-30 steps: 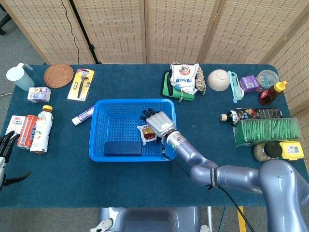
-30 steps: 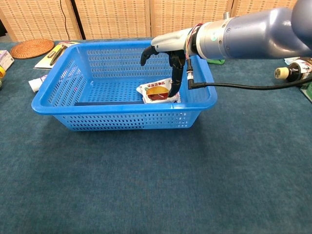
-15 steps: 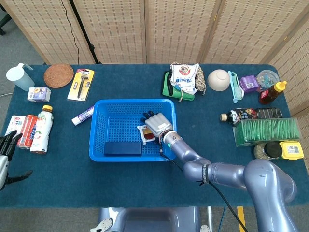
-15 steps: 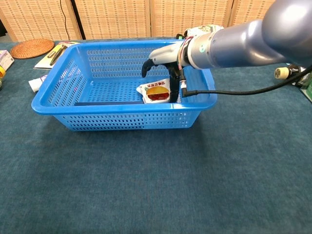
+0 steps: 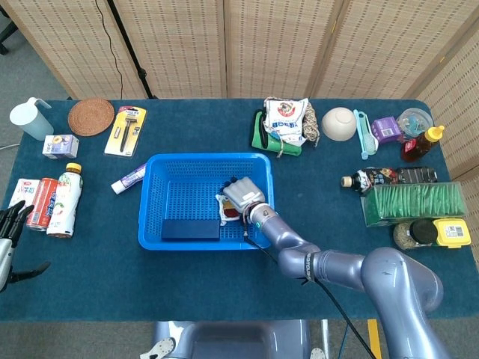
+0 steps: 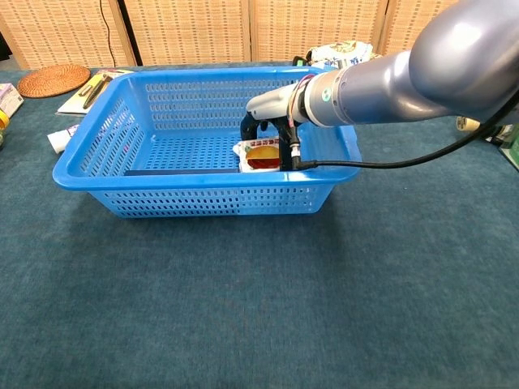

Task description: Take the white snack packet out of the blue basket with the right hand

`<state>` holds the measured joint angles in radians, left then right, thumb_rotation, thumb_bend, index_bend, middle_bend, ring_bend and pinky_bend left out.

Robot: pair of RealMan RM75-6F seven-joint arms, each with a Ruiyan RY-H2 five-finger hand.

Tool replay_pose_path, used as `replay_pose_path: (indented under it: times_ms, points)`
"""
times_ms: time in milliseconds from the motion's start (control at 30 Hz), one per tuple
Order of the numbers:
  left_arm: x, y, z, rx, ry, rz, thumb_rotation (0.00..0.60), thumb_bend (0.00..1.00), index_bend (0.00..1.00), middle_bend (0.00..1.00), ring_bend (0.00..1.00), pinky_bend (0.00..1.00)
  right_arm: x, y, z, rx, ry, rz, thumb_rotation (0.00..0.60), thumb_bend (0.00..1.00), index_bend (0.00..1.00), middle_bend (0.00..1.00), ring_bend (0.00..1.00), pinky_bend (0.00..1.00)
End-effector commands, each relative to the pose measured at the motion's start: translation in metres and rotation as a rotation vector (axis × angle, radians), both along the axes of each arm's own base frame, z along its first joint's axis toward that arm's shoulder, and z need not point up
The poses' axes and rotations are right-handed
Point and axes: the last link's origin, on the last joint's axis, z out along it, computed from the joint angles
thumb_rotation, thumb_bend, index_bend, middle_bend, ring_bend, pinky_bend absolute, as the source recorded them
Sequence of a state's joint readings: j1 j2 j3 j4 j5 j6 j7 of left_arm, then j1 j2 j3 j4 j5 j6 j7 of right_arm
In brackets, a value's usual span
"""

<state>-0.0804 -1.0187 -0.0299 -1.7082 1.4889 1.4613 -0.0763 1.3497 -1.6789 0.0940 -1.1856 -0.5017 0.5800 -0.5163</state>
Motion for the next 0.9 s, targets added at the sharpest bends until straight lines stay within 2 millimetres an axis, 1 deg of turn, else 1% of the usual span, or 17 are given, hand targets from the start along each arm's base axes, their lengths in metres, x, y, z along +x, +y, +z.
replay_pose_path:
  times_ms: [33, 100, 133, 267, 300, 433, 533, 733, 833, 900]
  points:
    - [0.000, 0.000, 0.000, -0.001, -0.001, 0.000, 0.600, 0.06, 0.00, 0.00, 0.00, 0.00, -0.001, -0.001, 0.001, -0.009, -0.015, 0.000, 0.600, 0.30, 0.42, 0.39, 0.31, 0.54]
    - [0.000, 0.000, 0.000, -0.004, 0.000, -0.001, 0.600, 0.06, 0.00, 0.00, 0.00, 0.00, 0.002, 0.001, 0.005, -0.018, -0.044, 0.010, 0.600, 0.37, 0.50, 0.46, 0.38, 0.59]
    - [0.000, 0.000, -0.001, -0.006, 0.000, -0.001, 0.600, 0.06, 0.00, 0.00, 0.00, 0.00, 0.003, 0.002, 0.008, -0.020, -0.054, 0.016, 0.600, 0.39, 0.51, 0.48, 0.39, 0.59]
    - [0.001, 0.000, -0.002, -0.013, 0.003, -0.005, 0.600, 0.06, 0.00, 0.00, 0.00, 0.00, 0.007, 0.006, 0.020, -0.025, -0.086, 0.037, 0.600, 0.44, 0.52, 0.49, 0.40, 0.59]
    - [0.001, 0.000, -0.002, -0.015, 0.003, -0.007, 0.600, 0.06, 0.00, 0.00, 0.00, 0.00, 0.011, 0.009, 0.026, -0.026, -0.105, 0.046, 0.600, 0.45, 0.52, 0.49, 0.40, 0.59]
    - [0.002, -0.001, -0.002, -0.017, 0.002, -0.012, 0.600, 0.06, 0.00, 0.00, 0.00, 0.00, 0.020, 0.016, 0.042, -0.033, -0.144, 0.069, 0.600, 0.46, 0.52, 0.49, 0.40, 0.59]
    - [0.002, -0.003, -0.002, -0.020, -0.002, -0.016, 0.600, 0.06, 0.00, 0.00, 0.00, 0.00, 0.030, 0.022, 0.059, -0.047, -0.195, 0.086, 0.600, 0.46, 0.52, 0.49, 0.40, 0.59]
    - [0.002, -0.004, -0.001, -0.022, -0.007, -0.022, 0.600, 0.06, 0.00, 0.00, 0.00, 0.00, 0.043, 0.026, 0.085, -0.079, -0.270, 0.099, 0.600, 0.46, 0.52, 0.49, 0.40, 0.59]
    - [0.002, -0.005, 0.000, -0.026, -0.008, -0.024, 0.600, 0.06, 0.00, 0.00, 0.00, 0.00, 0.047, 0.026, 0.102, -0.112, -0.301, 0.105, 0.600, 0.47, 0.52, 0.49, 0.40, 0.59]
    - [0.002, -0.005, 0.000, -0.030, -0.012, -0.025, 0.600, 0.06, 0.00, 0.00, 0.00, 0.00, 0.047, 0.020, 0.132, -0.193, -0.328, 0.114, 0.600, 0.47, 0.52, 0.49, 0.40, 0.59]
